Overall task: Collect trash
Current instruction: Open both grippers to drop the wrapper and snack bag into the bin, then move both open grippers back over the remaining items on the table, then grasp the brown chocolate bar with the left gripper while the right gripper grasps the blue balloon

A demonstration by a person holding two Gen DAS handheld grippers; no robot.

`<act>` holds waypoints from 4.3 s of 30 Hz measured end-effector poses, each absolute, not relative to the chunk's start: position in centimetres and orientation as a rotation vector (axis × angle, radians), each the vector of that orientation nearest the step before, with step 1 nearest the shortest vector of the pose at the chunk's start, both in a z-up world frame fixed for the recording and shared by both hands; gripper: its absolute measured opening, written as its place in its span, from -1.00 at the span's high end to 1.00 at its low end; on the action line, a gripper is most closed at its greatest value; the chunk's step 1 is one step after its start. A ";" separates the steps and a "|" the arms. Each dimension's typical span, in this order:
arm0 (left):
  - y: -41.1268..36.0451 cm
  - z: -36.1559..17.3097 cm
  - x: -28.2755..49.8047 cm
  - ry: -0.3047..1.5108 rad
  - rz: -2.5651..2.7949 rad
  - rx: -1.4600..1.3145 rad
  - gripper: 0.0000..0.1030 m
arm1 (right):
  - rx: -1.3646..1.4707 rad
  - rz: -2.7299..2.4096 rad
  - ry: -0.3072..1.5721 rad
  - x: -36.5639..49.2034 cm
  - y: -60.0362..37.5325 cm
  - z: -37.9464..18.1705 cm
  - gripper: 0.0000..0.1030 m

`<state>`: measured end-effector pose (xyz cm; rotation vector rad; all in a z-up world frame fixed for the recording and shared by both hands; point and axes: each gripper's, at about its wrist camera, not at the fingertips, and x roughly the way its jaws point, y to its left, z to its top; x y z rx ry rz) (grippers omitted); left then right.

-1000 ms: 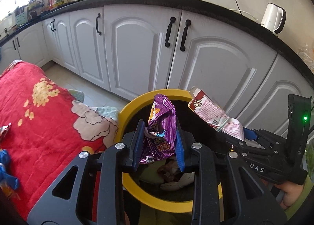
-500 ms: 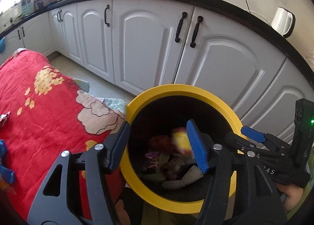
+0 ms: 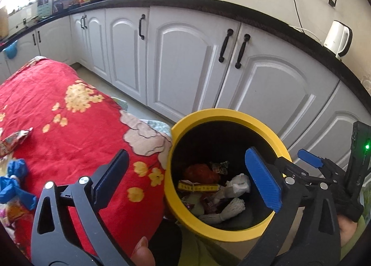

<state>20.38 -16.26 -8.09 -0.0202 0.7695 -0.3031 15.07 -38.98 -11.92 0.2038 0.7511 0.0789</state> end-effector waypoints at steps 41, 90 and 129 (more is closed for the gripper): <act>0.5 -1.1 14.2 0.590 -0.015 -0.142 -0.78 | -0.058 0.362 0.636 12.1 -23.5 -5.2 -0.87; 10.1 -8.1 9.4 0.830 -0.042 -0.082 -0.78 | 0.012 0.755 0.890 19.2 -6.3 -5.8 -0.46; 10.7 -8.7 9.4 0.914 -0.066 -0.066 0.02 | 0.151 0.722 0.900 21.4 -8.4 -6.2 0.58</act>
